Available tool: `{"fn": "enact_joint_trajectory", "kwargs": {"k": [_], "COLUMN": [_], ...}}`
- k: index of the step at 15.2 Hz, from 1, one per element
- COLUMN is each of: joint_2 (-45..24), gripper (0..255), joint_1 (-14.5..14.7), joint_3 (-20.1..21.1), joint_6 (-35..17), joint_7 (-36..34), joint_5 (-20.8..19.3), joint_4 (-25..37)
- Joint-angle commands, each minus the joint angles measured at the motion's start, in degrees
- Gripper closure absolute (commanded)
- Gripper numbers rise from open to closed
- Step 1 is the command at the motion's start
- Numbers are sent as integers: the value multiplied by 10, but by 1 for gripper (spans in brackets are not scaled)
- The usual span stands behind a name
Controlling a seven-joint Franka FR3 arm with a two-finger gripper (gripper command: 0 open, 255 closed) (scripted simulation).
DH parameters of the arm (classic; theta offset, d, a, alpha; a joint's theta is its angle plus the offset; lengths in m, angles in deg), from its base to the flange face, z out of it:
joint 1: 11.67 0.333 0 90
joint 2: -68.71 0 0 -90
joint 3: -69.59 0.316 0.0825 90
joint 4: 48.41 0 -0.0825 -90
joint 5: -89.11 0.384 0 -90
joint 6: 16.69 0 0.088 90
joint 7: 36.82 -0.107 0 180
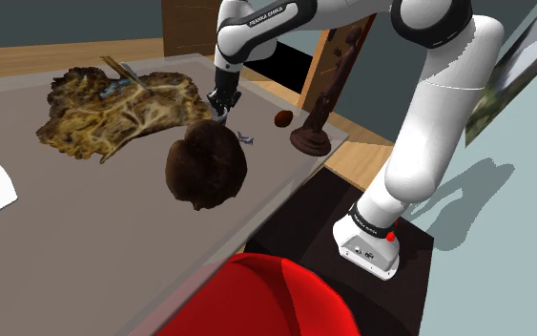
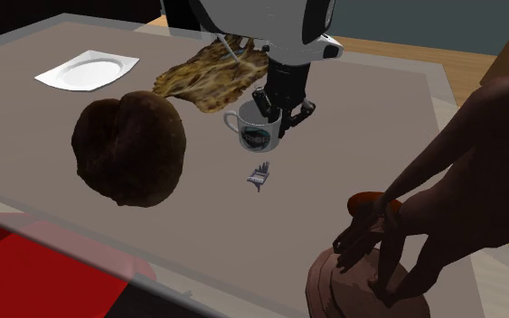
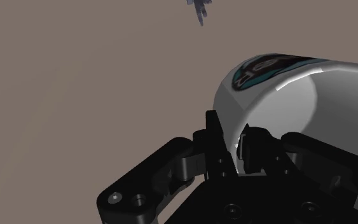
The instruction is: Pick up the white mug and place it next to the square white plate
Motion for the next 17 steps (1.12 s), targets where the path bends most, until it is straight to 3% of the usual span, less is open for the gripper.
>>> {"fn": "enact_joint_trajectory", "kwargs": {"k": [1, 17], "joint_2": [0, 47], "gripper": [255, 255], "joint_1": [0, -1], "joint_3": [0, 0], "joint_6": [0, 97], "joint_7": [0, -3], "joint_5": [0, 0], "joint_4": [0, 49]}}
